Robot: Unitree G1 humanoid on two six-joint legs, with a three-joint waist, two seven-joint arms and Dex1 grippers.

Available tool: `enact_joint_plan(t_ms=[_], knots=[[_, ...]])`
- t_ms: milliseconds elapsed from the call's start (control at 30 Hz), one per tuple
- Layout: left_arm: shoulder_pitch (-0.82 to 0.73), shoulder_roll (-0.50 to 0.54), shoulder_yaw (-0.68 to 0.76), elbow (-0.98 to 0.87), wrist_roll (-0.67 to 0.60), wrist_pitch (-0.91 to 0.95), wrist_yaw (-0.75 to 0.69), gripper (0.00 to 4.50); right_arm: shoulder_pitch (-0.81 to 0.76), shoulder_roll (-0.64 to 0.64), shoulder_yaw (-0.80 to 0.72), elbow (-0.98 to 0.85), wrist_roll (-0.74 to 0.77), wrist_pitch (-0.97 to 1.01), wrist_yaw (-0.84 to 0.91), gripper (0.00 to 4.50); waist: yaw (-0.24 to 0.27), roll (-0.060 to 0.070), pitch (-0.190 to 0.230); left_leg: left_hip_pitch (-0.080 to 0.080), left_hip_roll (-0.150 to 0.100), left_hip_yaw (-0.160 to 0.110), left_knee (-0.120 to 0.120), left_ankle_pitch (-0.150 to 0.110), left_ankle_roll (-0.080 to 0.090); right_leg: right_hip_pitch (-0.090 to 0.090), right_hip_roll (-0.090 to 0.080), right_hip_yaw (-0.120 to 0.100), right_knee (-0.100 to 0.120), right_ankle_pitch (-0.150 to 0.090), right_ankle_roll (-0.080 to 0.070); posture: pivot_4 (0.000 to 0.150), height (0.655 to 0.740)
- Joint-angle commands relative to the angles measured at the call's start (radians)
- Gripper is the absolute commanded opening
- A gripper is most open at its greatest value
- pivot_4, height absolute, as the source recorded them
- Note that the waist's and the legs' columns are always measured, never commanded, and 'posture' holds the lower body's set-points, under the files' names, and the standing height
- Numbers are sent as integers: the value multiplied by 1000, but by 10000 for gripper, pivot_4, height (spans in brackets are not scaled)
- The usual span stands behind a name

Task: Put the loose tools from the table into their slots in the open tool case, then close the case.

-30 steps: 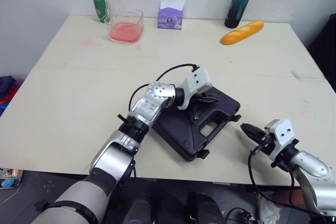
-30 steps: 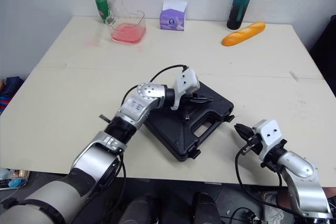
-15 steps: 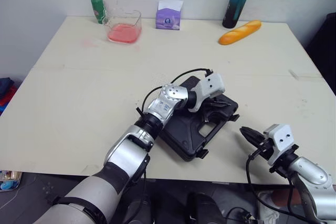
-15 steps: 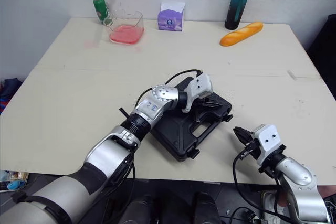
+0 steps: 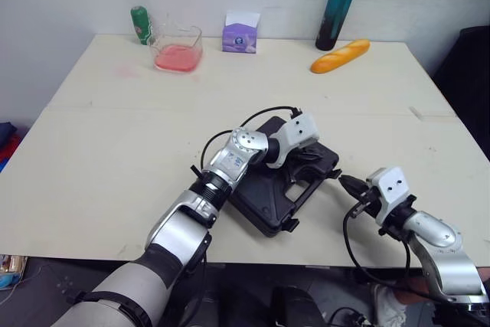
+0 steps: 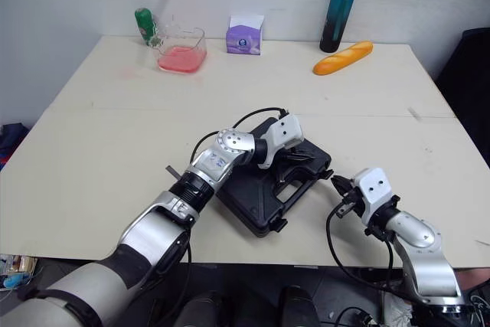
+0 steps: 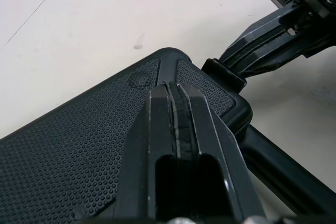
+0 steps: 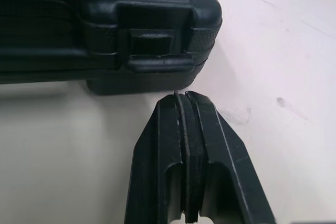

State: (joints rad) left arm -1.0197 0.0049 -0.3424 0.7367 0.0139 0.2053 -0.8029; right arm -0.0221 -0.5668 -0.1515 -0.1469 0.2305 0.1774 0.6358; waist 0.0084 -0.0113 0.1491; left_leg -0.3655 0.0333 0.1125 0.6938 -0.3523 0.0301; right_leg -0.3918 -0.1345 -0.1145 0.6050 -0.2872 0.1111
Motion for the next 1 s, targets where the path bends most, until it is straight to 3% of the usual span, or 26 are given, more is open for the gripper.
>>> enact_joint_plan(t_ms=[33,567,1000], knots=[[78,46,-60,95,90,84,8,814,-21,4,4,-40,31,11,17,0,-2,0,0,0,0,0,0,0,0,0,0,0,0,0,0,1500,7400],[102,63,-107,84,114,96,-18,814,-52,11,36,-36,8,10,23,0,-11,1,-1,1,0,0,-1,0,-1,0,0,0,0,0,0,1500,7400],[127,66,-117,63,124,123,-30,814,-105,5,44,-1,6,0,70,0,-16,1,-1,14,1,1,-11,-3,1,11,-7,0,-6,-1,-1,1500,7400]])
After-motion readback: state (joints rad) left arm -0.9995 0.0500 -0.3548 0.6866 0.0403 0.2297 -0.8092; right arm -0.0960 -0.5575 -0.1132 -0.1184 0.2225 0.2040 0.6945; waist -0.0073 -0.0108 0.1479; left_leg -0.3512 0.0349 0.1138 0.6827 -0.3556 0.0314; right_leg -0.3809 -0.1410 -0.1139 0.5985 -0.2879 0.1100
